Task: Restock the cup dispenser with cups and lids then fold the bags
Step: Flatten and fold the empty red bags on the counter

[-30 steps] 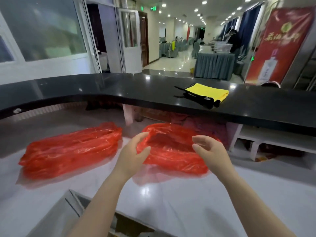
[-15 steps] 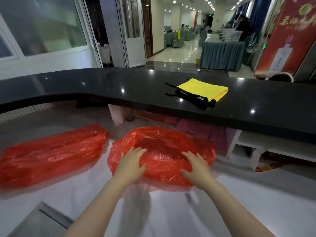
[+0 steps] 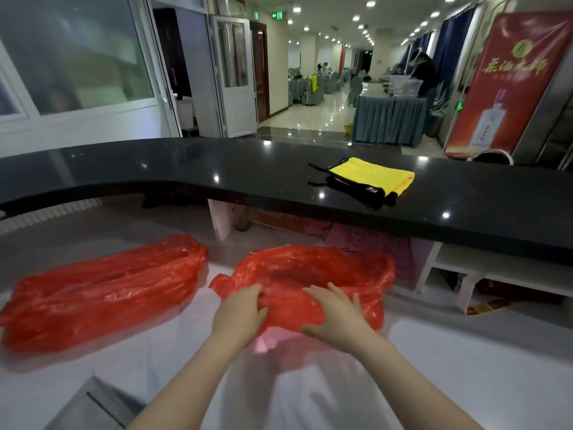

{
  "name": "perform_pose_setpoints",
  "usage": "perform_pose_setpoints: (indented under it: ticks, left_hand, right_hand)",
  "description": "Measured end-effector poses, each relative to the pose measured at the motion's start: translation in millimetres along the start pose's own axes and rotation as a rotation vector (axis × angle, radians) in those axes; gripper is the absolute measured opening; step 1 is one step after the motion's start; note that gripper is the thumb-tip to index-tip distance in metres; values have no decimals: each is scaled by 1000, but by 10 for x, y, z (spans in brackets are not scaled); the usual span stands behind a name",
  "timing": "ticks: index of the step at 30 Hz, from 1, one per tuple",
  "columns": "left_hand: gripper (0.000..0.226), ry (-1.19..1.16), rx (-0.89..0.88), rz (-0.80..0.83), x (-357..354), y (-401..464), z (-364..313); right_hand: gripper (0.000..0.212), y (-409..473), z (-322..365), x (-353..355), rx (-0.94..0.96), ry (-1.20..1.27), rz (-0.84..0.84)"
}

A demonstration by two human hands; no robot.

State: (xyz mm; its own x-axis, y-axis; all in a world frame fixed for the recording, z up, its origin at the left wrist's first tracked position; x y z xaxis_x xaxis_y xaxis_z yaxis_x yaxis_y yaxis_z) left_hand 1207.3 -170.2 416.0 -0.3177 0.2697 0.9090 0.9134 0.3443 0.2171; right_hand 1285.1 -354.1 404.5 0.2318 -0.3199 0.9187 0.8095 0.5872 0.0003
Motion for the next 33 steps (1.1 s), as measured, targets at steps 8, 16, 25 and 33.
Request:
perform_pose_setpoints:
  ticks: [8,16,25,33]
  left_hand:
    - [35,-617,-267,-194,549,-254,-200]
    - [84,-596,101,-158,320,-368,450]
    - [77,-776,117,119,176,-285,318]
    - [86,-365,262,206,-196,-460,563]
  right_hand:
    - [11,-167,602,57,-49,430,-327]
    - [21,-432,361,147,-352,951,-509]
    - [41,-776,216,186,-378,898,-507]
    - [44,-943,201,179,-395,1132,-518]
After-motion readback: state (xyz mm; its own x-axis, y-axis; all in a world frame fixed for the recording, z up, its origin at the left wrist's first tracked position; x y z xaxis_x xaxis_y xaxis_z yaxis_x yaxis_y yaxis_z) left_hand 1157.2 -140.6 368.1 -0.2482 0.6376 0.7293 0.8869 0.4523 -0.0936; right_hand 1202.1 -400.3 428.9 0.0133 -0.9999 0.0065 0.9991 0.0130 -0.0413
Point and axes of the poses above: each hand's wrist, its own y-axis towards the middle knuckle, its own x-axis out of the back of the hand, z = x × y, the point moved 3 cm from there along y, towards the middle knuckle, and after that the axes turned 3 degrees about -z, right-handed, at the moved point
